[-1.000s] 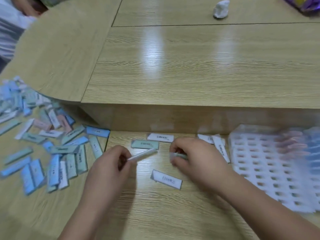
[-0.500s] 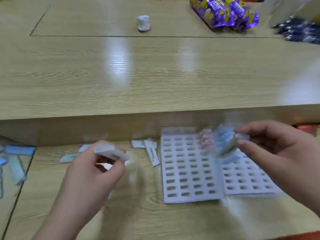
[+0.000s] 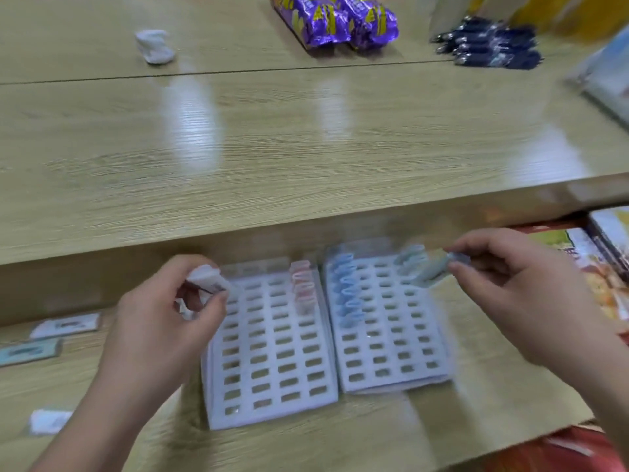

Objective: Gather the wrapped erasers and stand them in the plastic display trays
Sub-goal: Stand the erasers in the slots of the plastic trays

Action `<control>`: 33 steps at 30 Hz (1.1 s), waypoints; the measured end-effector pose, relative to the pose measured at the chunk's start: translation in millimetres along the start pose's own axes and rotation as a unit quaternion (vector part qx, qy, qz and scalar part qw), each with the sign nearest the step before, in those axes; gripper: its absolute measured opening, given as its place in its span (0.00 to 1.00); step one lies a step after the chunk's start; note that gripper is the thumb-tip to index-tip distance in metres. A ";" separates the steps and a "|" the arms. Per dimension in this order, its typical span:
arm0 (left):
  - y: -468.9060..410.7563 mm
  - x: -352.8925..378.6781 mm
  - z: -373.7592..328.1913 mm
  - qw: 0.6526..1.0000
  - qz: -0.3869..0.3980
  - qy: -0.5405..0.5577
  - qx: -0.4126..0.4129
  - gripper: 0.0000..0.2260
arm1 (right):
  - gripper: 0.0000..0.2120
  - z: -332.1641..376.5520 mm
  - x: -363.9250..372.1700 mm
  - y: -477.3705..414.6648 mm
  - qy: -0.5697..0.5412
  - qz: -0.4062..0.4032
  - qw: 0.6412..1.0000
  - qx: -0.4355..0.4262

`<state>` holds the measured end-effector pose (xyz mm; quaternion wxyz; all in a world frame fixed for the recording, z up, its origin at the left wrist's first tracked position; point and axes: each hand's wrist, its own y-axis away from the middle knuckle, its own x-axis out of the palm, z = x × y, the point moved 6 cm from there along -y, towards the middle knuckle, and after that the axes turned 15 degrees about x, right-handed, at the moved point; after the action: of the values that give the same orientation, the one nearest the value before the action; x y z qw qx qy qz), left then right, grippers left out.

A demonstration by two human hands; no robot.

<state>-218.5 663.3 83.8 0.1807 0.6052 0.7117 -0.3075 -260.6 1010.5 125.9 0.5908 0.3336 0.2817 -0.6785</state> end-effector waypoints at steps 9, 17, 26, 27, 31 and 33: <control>-10.6 7.4 -5.5 0.974 0.037 -0.208 0.083 0.08 | 0.09 -21.2 25.8 -5.0 0.031 0.019 0.996 -0.076; 1.1 15.2 11.0 0.966 0.020 -0.232 0.116 0.13 | 0.06 -21.4 25.1 -8.1 0.035 -0.010 0.995 -0.095; 0.2 12.4 16.0 0.965 0.018 -0.259 0.047 0.12 | 0.10 -31.8 32.2 -10.8 0.162 -0.026 0.973 -0.161; 0.1 12.1 15.2 0.964 0.016 -0.262 0.043 0.13 | 0.10 -32.4 34.6 -10.4 0.167 -0.027 0.971 -0.169; -0.9 13.7 10.1 0.958 0.029 -0.282 0.033 0.13 | 0.12 -32.8 43.3 -10.3 0.184 -0.045 0.965 -0.180; -0.9 14.1 8.9 0.953 0.037 -0.298 0.032 0.11 | 0.12 -33.2 45.6 -10.4 0.184 -0.050 0.966 -0.172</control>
<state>-223.2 667.9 68.5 0.3763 0.5176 0.5923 -0.4895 -270.5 1009.8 69.4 0.5425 0.3316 0.5147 -0.5751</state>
